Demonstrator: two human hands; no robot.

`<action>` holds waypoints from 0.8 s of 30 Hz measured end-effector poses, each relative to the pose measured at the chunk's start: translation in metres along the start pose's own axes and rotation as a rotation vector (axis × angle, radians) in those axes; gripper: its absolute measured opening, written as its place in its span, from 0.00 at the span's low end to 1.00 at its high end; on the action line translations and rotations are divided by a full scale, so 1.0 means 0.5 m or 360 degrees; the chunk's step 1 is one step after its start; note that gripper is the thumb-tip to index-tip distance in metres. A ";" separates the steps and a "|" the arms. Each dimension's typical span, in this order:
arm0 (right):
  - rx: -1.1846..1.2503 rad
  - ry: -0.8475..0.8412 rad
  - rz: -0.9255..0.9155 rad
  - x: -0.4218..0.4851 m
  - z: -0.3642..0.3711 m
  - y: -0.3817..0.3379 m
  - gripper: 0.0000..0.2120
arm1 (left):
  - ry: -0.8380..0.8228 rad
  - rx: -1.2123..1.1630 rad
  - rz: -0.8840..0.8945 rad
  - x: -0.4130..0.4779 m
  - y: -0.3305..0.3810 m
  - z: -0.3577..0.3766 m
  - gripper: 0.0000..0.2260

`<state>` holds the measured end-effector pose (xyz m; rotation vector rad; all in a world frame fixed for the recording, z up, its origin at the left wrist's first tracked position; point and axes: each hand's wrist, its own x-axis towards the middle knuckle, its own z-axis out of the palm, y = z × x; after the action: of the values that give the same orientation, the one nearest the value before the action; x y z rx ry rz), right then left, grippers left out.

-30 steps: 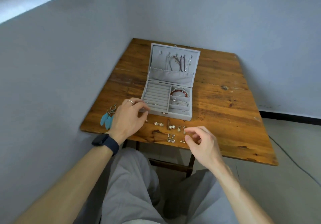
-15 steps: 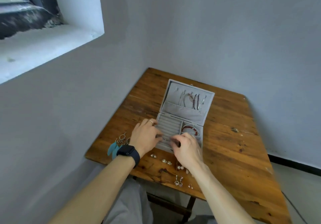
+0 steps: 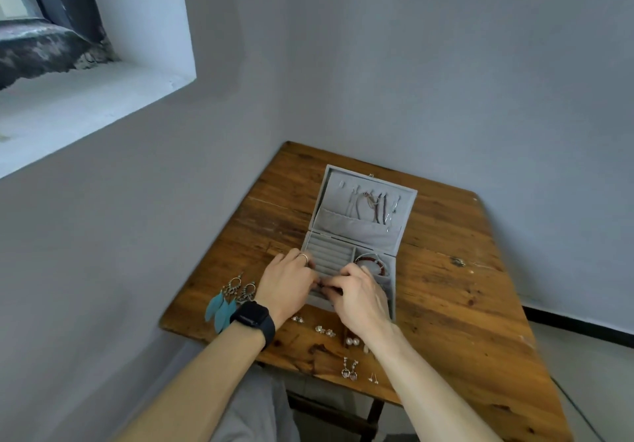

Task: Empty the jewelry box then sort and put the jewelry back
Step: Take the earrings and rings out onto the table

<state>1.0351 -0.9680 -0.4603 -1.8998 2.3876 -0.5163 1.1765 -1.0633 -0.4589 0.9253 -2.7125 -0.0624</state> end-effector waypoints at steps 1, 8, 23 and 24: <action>0.0006 0.0003 0.0006 0.000 -0.001 -0.001 0.11 | -0.0003 0.0014 -0.0007 0.000 0.002 0.001 0.08; 0.0034 -0.0080 0.0082 0.012 0.005 -0.002 0.12 | -0.0189 0.0162 -0.0046 0.027 0.015 -0.019 0.10; 0.0727 0.0261 0.0368 -0.235 -0.024 0.016 0.04 | 0.0243 -0.0515 0.0011 -0.080 0.036 -0.045 0.03; 0.0675 0.0255 0.0351 -0.247 -0.021 0.015 0.04 | 0.0251 -0.0564 0.0024 -0.103 0.044 -0.041 0.03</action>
<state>1.0556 -0.8465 -0.4734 -1.4476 2.2961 -1.0865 1.2082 -1.0135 -0.4488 0.7682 -2.4529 -0.4324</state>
